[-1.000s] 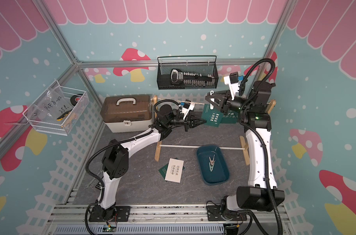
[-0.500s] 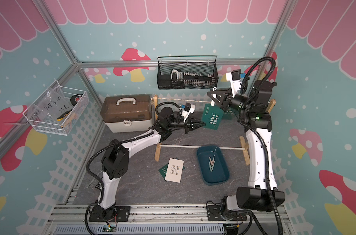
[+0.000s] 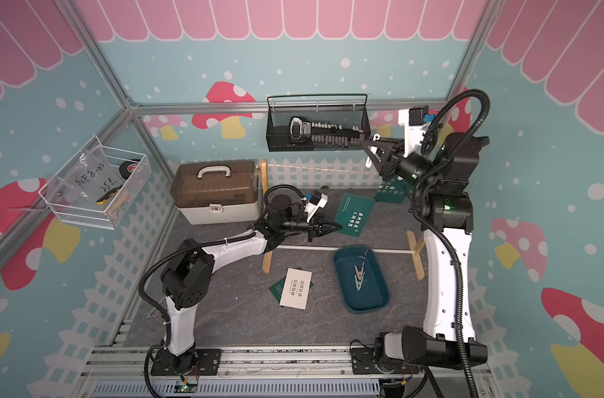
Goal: Remove the postcards from the strings
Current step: Remove the clamp from the clothesline, then place the clamp in the storage box, then place the postcard on the postcard.
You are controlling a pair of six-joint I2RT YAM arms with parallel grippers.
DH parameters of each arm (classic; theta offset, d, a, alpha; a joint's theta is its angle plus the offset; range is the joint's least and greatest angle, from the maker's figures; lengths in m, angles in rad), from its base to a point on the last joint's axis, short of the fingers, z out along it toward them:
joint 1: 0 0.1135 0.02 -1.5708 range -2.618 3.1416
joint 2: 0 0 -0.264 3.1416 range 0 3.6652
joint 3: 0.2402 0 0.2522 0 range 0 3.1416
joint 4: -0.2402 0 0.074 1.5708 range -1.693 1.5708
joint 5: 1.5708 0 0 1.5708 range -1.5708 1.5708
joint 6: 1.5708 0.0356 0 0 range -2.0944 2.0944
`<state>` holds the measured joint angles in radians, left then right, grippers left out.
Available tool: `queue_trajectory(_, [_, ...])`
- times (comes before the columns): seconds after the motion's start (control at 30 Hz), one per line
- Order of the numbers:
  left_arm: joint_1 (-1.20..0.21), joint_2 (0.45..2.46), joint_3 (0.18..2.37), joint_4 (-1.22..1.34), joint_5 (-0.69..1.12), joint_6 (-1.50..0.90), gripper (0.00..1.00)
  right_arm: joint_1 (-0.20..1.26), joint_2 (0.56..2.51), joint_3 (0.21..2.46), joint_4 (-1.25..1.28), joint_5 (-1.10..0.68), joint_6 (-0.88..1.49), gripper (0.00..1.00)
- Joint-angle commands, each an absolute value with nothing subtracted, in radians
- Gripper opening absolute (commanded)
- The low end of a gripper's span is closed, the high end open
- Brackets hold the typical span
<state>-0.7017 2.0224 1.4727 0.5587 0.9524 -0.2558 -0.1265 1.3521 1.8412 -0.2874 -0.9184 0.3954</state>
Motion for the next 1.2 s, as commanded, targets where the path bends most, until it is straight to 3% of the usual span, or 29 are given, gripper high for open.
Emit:
queue_trajectory(0.0, [-0.706,1.967,1.429,0.562,0.934,-0.232,0.00,-0.130,1.326,1.873,-0.278,-0.881,0.418,0.03])
queue_trajectory(0.3, [-0.699,1.786,1.356,0.205,0.875,-0.211,0.00,-0.129,1.199,1.914,-0.517,-0.887,0.430,0.02])
queue_trajectory(0.57, [-0.700,1.599,1.185,-0.050,0.766,-0.227,0.00,-0.129,0.916,1.574,-0.567,-0.957,0.483,0.03])
queue_trajectory(0.93, [-0.707,1.404,0.845,-0.011,0.623,-0.428,0.00,-0.126,0.607,1.038,-0.576,-0.940,0.584,0.01])
queue_trajectory(1.17, [-0.706,1.398,0.710,0.069,0.577,-0.543,0.00,-0.126,0.522,0.741,-0.632,-0.744,0.571,0.00])
